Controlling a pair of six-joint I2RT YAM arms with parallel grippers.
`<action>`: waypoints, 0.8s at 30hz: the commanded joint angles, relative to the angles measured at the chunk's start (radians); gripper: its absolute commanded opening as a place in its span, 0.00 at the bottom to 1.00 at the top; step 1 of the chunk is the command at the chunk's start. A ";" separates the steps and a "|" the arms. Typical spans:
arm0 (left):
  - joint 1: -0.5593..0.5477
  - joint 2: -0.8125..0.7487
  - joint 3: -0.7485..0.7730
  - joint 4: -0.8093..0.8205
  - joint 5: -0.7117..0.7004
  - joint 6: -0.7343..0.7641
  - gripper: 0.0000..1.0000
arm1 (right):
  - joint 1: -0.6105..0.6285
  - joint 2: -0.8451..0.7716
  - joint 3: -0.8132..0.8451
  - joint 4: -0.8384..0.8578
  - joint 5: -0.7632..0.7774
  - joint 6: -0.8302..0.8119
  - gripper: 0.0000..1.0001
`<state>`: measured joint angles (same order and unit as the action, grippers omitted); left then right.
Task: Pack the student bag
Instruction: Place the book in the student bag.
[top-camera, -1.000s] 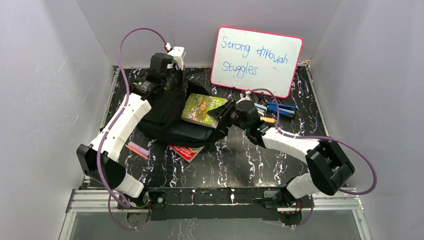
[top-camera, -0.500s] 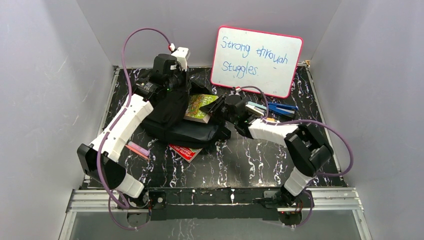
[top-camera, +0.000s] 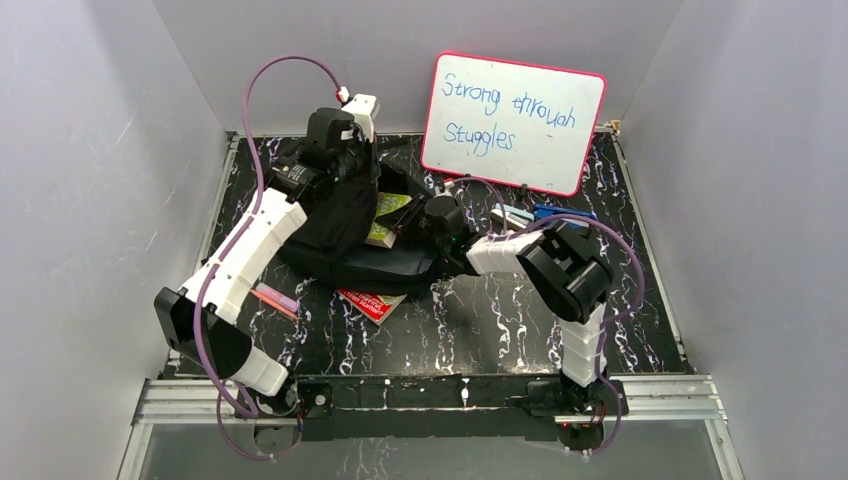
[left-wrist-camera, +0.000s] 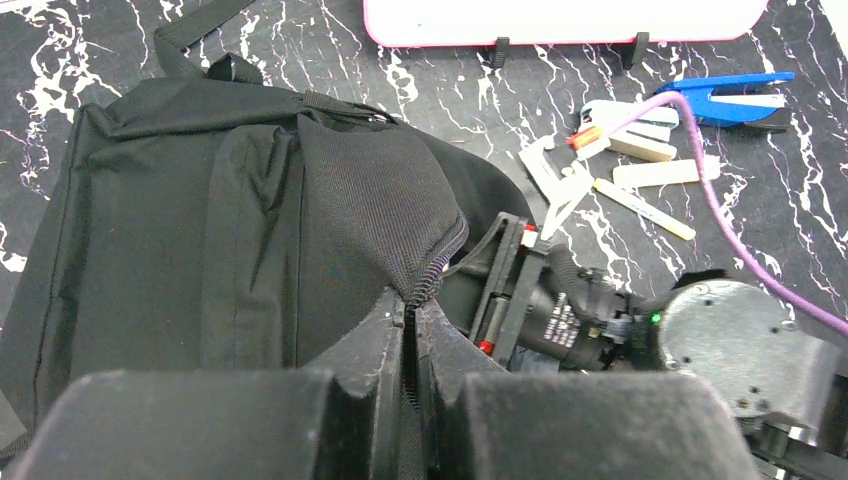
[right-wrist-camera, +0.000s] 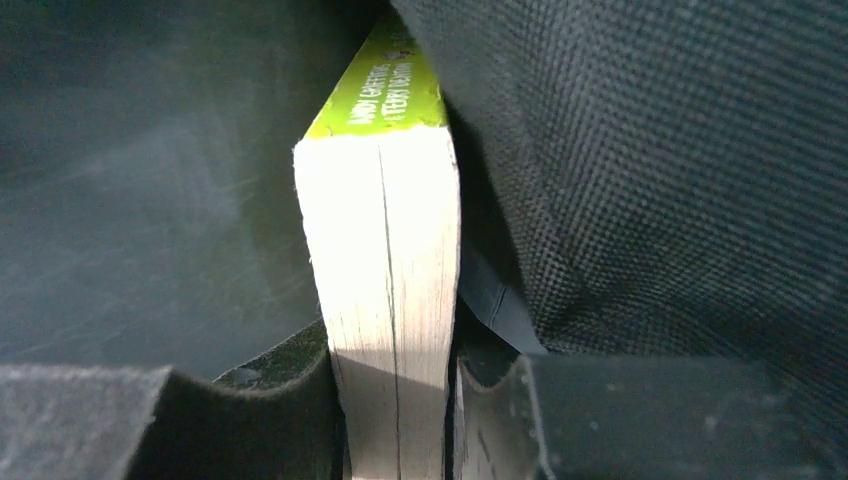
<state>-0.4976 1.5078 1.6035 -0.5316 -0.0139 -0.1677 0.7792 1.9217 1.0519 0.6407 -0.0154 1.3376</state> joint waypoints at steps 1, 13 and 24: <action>-0.008 -0.037 0.053 0.052 0.001 0.001 0.00 | 0.009 0.074 0.094 0.278 -0.011 0.044 0.00; -0.009 -0.046 0.032 0.039 -0.021 0.014 0.00 | 0.017 0.218 0.216 0.122 -0.010 -0.064 0.21; -0.009 -0.058 -0.003 0.011 -0.178 0.014 0.00 | 0.025 0.061 0.177 -0.161 0.042 -0.222 0.84</action>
<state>-0.5007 1.5078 1.5967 -0.5434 -0.1062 -0.1574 0.7959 2.1208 1.2289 0.5751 -0.0231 1.2179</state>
